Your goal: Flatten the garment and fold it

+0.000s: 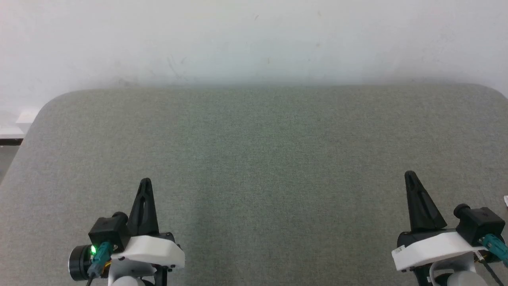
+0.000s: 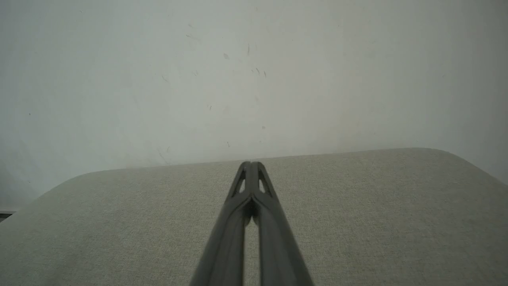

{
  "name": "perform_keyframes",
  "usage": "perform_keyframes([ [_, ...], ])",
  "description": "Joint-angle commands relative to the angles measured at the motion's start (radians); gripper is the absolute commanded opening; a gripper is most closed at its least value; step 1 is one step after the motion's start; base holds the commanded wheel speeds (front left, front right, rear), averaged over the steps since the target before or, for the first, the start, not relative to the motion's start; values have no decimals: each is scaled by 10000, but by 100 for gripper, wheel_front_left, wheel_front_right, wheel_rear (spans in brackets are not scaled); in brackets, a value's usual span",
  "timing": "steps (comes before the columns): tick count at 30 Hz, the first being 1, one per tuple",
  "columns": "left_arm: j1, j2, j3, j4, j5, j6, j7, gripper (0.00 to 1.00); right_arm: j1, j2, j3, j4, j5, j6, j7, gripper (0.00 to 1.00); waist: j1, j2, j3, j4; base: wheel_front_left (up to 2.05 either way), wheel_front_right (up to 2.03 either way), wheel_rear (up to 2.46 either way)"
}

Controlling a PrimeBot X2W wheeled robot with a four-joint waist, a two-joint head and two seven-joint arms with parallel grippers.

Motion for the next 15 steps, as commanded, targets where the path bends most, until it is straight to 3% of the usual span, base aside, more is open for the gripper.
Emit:
perform_keyframes([
  [1, 37, -2, 29, -68, 97, -79, 69, 0, -1, 5, 25, -71, -99, -3, 75, 0, 0, 0, 2, -6, 0, 0, 0],
  [15, 66, -5, 65, -207, 313, -184, 355, 0, -2, 9, 53, -206, -384, -5, 362, 0, 0, 0, 17, -66, 0, 0, 0],
])
